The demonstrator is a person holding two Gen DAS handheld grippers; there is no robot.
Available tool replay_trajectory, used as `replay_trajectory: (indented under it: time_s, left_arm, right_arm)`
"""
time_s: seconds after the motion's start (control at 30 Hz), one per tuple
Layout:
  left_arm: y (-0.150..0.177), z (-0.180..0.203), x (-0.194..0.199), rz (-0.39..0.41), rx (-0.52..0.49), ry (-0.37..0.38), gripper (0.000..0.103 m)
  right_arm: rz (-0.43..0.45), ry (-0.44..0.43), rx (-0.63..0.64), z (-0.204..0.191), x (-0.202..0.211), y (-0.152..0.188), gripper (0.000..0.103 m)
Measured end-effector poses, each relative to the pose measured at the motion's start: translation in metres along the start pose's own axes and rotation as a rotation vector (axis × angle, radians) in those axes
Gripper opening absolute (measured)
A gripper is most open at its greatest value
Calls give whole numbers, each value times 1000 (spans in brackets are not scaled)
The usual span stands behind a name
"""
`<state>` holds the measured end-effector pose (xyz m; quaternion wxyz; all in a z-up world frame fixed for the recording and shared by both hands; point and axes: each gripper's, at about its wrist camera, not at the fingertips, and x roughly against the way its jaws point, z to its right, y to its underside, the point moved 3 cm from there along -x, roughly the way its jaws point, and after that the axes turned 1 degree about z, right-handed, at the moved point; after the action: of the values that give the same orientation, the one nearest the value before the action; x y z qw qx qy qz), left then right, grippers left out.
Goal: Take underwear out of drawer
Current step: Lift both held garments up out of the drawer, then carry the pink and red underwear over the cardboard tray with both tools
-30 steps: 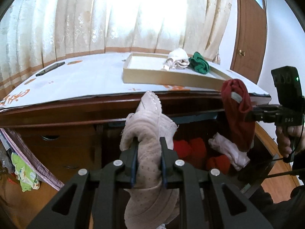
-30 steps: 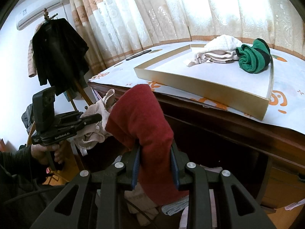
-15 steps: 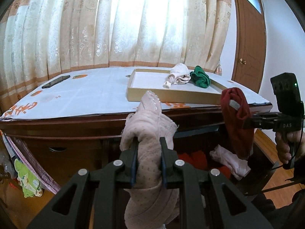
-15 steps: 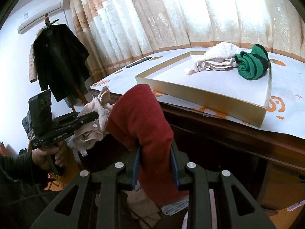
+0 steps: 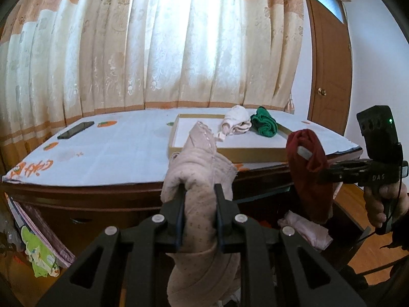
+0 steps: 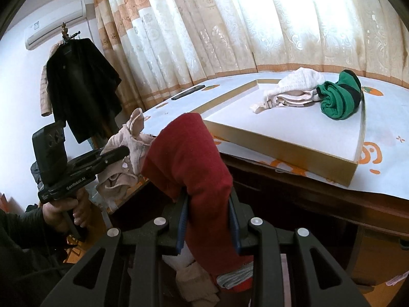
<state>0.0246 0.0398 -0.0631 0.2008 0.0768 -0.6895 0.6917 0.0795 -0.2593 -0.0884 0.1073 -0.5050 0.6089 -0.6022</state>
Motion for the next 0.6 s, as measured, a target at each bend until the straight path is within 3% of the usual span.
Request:
replay_trajectory:
  time_s: [0.6]
  left_arm:
    - [-31, 8, -3, 57, -47, 17, 18]
  right_arm:
    - [28, -2, -5, -3, 2, -15, 30]
